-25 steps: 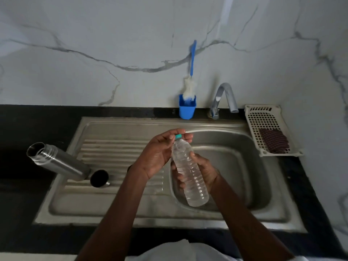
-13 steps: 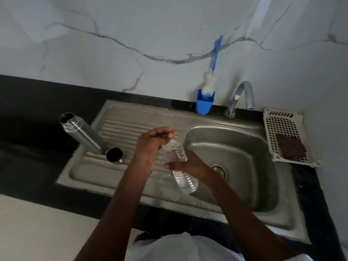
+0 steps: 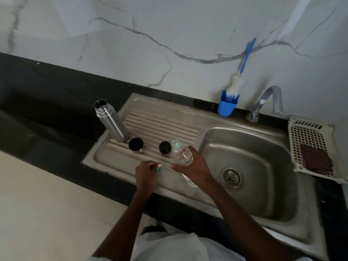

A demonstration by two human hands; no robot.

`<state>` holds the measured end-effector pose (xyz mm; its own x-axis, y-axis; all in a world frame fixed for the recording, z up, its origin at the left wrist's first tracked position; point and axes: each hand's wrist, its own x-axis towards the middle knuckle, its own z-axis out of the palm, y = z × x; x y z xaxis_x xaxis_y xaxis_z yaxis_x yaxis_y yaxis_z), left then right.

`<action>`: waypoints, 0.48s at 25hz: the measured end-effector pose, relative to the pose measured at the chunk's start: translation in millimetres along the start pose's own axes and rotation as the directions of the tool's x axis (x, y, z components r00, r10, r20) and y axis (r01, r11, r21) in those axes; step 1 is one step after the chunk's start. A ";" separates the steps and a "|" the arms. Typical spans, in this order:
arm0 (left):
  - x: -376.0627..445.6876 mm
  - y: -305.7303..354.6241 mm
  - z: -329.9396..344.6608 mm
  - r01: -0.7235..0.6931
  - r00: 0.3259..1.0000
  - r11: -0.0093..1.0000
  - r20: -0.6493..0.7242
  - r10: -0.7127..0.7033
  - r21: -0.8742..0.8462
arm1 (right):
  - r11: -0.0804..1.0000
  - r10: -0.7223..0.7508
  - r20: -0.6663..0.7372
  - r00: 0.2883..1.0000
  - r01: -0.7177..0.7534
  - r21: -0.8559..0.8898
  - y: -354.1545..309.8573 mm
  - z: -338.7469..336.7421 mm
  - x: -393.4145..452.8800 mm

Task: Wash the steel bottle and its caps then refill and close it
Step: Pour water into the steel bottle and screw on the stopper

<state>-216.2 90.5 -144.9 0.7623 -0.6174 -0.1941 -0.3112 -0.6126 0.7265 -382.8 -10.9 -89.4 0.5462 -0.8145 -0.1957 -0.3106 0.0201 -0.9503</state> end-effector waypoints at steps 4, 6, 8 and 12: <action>2.8 -13.4 -2.3 -0.014 1.000 0.990 0.026 0.011 0.139 | 0.999 -0.022 0.011 1.000 0.022 -0.027 -7.0 12.3 1.4; 2.5 -11.6 -8.6 -0.021 0.999 0.996 0.032 0.019 0.089 | 1.000 -0.019 0.009 1.000 0.019 -0.019 -14.0 18.9 4.1; 0.7 -12.1 -19.4 -0.074 0.997 0.997 -0.021 0.074 -0.012 | 1.000 -0.019 -0.001 1.000 0.019 -0.017 -22.5 25.7 6.6; 18.6 -12.9 -61.6 -0.193 0.914 0.964 -0.390 0.109 -0.184 | 0.998 -0.042 -0.056 0.998 0.044 0.033 -39.5 36.7 19.6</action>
<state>-163.0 117.2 -117.3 0.8843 -0.4391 0.1587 -0.3429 -0.3802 0.8590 -331.2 -6.3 -64.7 0.5146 -0.8456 -0.1419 -0.2602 0.0037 -0.9655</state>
